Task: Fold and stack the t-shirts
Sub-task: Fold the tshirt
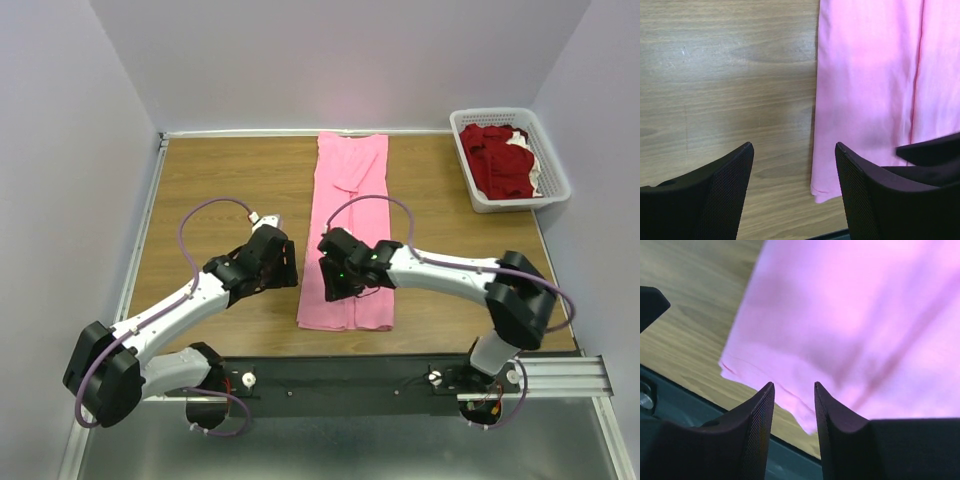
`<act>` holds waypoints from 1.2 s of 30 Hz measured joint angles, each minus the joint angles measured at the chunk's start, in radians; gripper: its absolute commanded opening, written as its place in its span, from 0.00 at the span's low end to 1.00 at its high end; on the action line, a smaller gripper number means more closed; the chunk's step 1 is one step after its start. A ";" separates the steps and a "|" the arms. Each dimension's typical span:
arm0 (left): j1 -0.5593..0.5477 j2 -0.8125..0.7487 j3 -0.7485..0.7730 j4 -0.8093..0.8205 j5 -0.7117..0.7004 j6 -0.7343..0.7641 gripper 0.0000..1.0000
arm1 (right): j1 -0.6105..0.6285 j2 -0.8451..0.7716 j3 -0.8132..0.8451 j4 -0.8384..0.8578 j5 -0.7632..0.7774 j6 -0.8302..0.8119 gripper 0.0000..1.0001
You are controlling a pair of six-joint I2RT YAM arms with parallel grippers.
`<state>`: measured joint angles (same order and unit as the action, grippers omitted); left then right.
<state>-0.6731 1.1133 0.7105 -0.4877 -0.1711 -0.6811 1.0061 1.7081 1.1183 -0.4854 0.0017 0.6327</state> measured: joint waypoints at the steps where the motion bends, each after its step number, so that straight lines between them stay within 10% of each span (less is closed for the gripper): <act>1: -0.004 0.000 0.000 -0.005 0.001 -0.001 0.74 | -0.005 -0.057 -0.019 -0.026 0.046 0.008 0.43; 9: -0.030 0.000 0.000 -0.020 0.017 -0.002 0.74 | -0.024 -0.262 -0.155 -0.153 0.124 0.058 0.38; 36: -0.049 0.014 0.000 -0.008 0.080 0.000 0.74 | -0.024 -0.112 -0.225 -0.135 -0.073 0.071 0.38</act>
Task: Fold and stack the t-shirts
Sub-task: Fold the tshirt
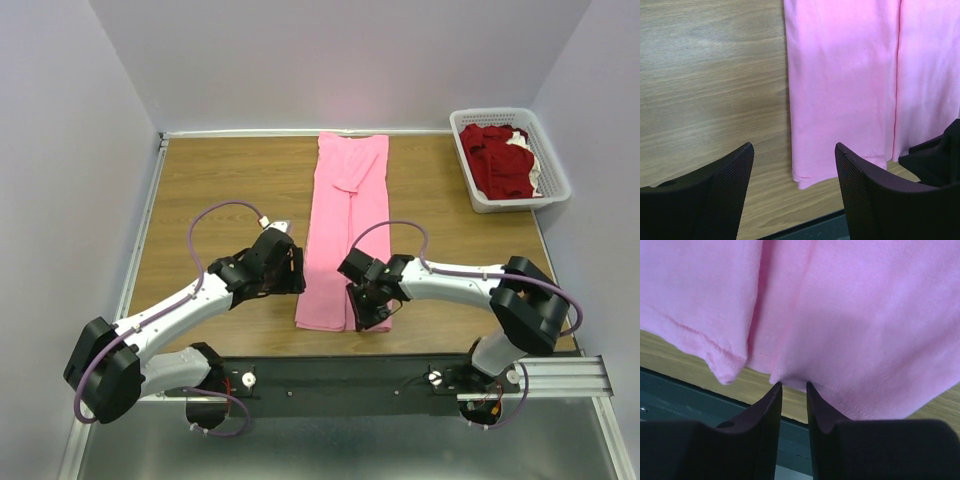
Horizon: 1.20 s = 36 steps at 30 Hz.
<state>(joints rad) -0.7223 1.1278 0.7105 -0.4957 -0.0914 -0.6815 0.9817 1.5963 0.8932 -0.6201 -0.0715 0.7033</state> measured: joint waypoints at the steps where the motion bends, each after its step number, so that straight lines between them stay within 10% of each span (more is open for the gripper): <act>1: -0.001 0.000 0.000 0.000 0.003 0.000 0.74 | 0.000 -0.007 0.000 -0.001 0.000 0.002 0.40; 15: -0.032 0.032 0.008 -0.001 0.039 0.009 0.74 | -0.109 -0.204 0.015 -0.234 0.236 0.074 0.54; 36: -0.054 0.080 0.015 -0.007 0.042 0.019 0.74 | -0.237 -0.243 -0.227 -0.025 -0.010 0.066 0.47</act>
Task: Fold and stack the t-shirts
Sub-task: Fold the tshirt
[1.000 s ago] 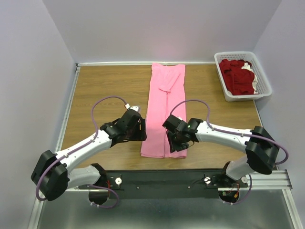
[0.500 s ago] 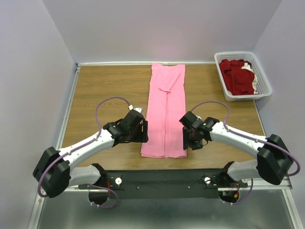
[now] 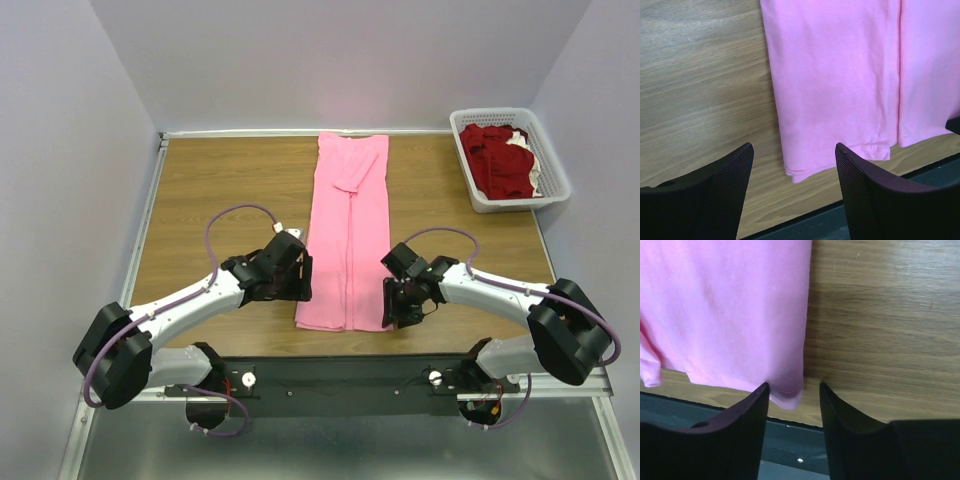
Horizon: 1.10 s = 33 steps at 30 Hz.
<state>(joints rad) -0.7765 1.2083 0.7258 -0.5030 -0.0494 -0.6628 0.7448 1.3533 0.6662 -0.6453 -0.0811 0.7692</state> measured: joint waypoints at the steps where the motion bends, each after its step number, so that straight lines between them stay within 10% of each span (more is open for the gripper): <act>1: 0.000 0.002 0.000 -0.002 0.000 0.000 0.74 | 0.000 0.000 -0.001 0.002 -0.004 -0.002 0.46; 15: -0.026 0.065 0.005 -0.038 0.000 0.002 0.73 | -0.003 0.015 -0.010 0.039 -0.039 -0.011 0.10; 33: -0.116 0.230 0.053 -0.095 0.005 -0.012 0.52 | -0.003 0.019 -0.008 0.042 -0.042 -0.037 0.08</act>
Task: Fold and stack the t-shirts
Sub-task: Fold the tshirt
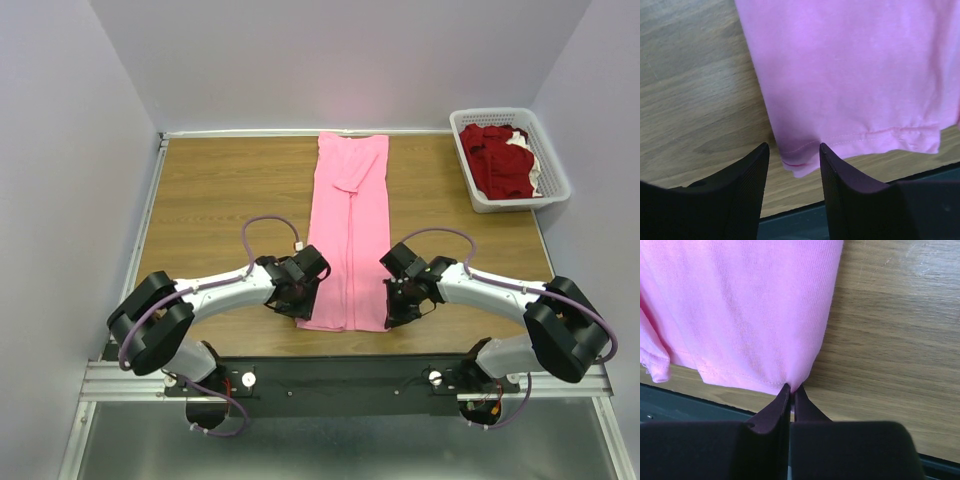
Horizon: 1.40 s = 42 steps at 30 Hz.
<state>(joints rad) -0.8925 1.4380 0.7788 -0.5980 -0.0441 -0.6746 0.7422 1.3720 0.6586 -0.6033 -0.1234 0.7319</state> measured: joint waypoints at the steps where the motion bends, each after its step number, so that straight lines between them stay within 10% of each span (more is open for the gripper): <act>1: 0.000 0.005 0.000 -0.005 0.000 -0.003 0.52 | 0.000 0.000 0.000 0.000 0.000 0.000 0.08; 19: -0.046 0.068 0.039 -0.034 0.004 -0.013 0.34 | 0.000 0.000 0.000 0.000 0.000 -0.008 0.07; 27: -0.053 0.068 0.037 -0.021 0.016 -0.029 0.00 | 0.000 -0.003 0.000 0.000 0.000 -0.011 0.01; 42: -0.233 -0.111 -0.043 -0.070 0.073 -0.159 0.00 | 0.013 -0.161 -0.055 -0.067 -0.106 -0.048 0.01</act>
<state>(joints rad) -1.1259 1.3273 0.7353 -0.6678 0.0292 -0.8337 0.7547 1.2114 0.6033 -0.6704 -0.2291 0.6842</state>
